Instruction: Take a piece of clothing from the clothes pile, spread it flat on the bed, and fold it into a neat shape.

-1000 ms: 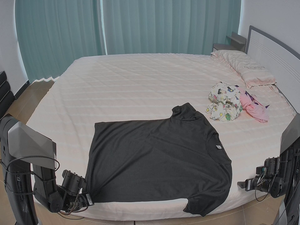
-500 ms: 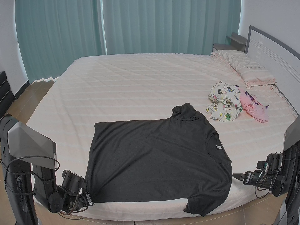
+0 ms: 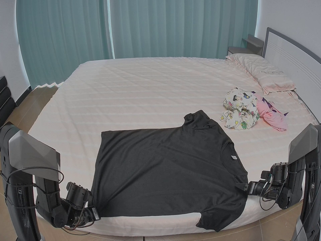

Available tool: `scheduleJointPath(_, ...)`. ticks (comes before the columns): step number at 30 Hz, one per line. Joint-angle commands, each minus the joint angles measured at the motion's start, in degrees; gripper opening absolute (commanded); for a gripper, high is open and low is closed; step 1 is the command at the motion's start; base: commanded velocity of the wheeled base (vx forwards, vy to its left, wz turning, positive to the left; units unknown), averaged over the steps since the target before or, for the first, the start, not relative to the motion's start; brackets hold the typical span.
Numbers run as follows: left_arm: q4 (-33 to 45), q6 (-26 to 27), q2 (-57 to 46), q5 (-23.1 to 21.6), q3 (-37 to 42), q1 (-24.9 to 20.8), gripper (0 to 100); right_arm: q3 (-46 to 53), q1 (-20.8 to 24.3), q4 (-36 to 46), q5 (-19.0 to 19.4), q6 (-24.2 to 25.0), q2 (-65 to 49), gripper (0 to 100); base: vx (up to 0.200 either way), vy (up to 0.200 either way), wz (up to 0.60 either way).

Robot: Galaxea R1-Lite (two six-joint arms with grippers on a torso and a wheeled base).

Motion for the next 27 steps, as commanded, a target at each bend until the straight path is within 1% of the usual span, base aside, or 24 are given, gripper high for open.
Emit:
scheduleJointPath(1, -0.02, -0.03, 0.05, 0.03, 0.03, -0.04, 0, -2.94, 0.20, -0.69, -0.17, 2.96, 1.13, 0, 0.000, 0.000, 0.00)
scheduleJointPath(2, -0.02, -0.03, 0.05, 0.03, -0.06, -0.04, 0, -3.82, 0.11, -0.78, -0.52, 4.01, 0.96, 0, 0.000, 0.000, 0.00)
scheduleJointPath(4, -0.02, -0.21, 0.05, 0.03, -0.06, 0.05, 0, -4.61, 0.11, -0.78, -0.96, 4.19, 1.04, 0, 0.000, 0.000, 0.00)
scheduleJointPath(6, -0.02, -0.21, 0.05, 0.03, -0.06, -0.04, 0, -8.48, 0.29, -0.69, -4.04, 4.54, 1.57, 0, 0.000, 0.000, 0.00)
scheduleJointPath(7, -0.02, -0.21, 0.05, 0.03, -0.06, -0.04, 0, -10.15, 0.38, -0.69, -4.56, 4.54, 1.66, 0, 0.000, 0.000, 0.00)
scheduleJointPath(10, -0.02, -0.21, 0.05, 0.03, -0.06, -0.04, 0, -11.55, 0.38, -0.69, -4.56, 4.54, 1.75, 0, 0.000, 0.000, 0.00)
scheduleJointPath(11, -0.02, -0.21, 0.05, 0.03, -0.06, -0.04, 0, -15.07, 0.29, -0.34, -4.56, 4.45, 1.92, 0, 0.000, 0.000, 0.00)
scheduleJointPath(13, -0.02, -0.21, 0.05, 0.03, -0.06, -0.04, 0, -17.97, 0.38, 1.24, -4.56, 4.36, 2.01, 0, 0.000, 0.000, 0.00)
scheduleJointPath(16, -0.02, -0.21, 0.05, 0.03, -0.06, -0.04, 0, -21.13, 0.47, 3.96, -3.86, 4.27, 2.27, 0, 0.000, 0.000, 0.00)
scheduleJointPath(19, -0.02, -0.21, 0.05, 0.03, -0.06, -0.04, 0, -25.18, 1.17, 5.02, -2.81, 4.36, 2.89, 0, 0.000, 0.000, 0.00)
scheduleJointPath(22, -0.02, -0.21, 0.13, 0.03, -0.06, -0.04, 0, -27.11, 1.61, 6.86, -2.54, 4.27, 3.07, 0, 0.000, 0.000, 0.00)
scheduleJointPath(23, -0.02, -0.21, 0.13, 0.03, -0.06, -0.04, 0, -27.20, 1.78, 7.30, -2.37, 4.27, 3.07, 100, 0.000, 0.000, 0.00)
scheduleJointPath(24, -0.02, -0.03, 0.13, 0.03, -0.06, -0.04, 0, -27.20, 2.49, 8.01, -1.84, 4.27, 2.98, 100, 0.000, 0.000, 0.00)
scheduleJointPath(27, -0.02, -0.03, 0.13, 0.03, -0.06, -0.04, 0, -26.85, 2.57, 8.18, -1.58, 4.45, 2.80, 100, 0.000, 0.000, 0.00)
